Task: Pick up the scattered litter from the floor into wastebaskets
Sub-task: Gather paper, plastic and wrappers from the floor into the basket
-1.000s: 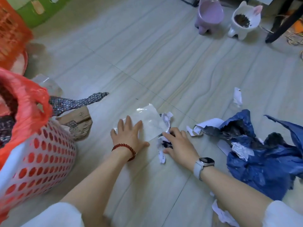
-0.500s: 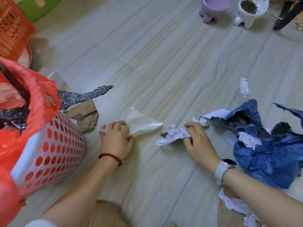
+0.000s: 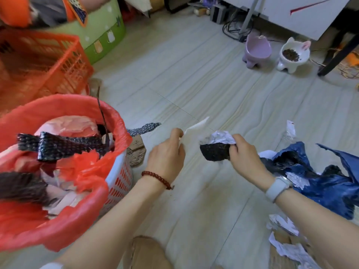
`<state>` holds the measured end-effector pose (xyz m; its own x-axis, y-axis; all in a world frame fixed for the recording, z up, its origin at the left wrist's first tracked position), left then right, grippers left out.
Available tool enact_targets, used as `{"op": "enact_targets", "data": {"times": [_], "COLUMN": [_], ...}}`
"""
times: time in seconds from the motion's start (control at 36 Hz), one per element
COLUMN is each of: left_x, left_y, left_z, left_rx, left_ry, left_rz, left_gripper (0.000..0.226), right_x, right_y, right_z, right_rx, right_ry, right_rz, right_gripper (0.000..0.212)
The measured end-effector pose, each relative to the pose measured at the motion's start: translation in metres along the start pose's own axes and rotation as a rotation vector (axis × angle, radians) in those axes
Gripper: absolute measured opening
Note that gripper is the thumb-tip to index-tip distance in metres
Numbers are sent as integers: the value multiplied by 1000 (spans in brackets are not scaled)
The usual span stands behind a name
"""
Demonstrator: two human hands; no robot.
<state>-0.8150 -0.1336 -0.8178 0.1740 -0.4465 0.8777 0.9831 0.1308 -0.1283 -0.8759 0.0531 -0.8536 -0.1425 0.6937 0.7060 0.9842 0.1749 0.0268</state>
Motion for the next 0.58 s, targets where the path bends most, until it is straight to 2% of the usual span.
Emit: {"op": "enact_targets", "data": {"times": [0.14, 0.22, 0.36, 0.44, 0.53, 0.58], "left_x": [105, 166, 244, 263, 250, 232], "left_y": [-1, 9, 40, 57, 67, 75], "left_z": [16, 5, -56, -92, -124, -141], "left_rx": [-50, -74, 118, 296, 425, 480], "left_ry": [51, -25, -137, -272, -408, -502], "left_rz": [364, 551, 703, 629, 353, 125], "left_gripper": [23, 21, 21, 23, 24, 26], "right_x": [18, 18, 4, -19, -58, -106], "right_y": [-5, -1, 14, 31, 46, 47], "right_z": [-84, -145, -237, -281, -311, -304], "right_rx": [138, 263, 422, 528, 651, 610], "right_ry": [-206, -304, -402, -288, 92, 322], "right_rz": [91, 105, 102, 82, 87, -133], "right_gripper": [20, 17, 22, 18, 36, 40]}}
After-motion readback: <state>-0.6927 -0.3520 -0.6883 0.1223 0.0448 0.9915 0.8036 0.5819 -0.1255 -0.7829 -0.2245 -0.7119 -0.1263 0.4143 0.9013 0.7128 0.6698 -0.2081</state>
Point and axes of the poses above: each hand's wrist, its own y-axis away from the middle knuckle, its own x-axis out of the back of the hand, z = x × y, the point moved 10 cm from there along -y, towards the middle knuckle, and after that the axes turned 7 degrees about -y, right-handed, at the moved point
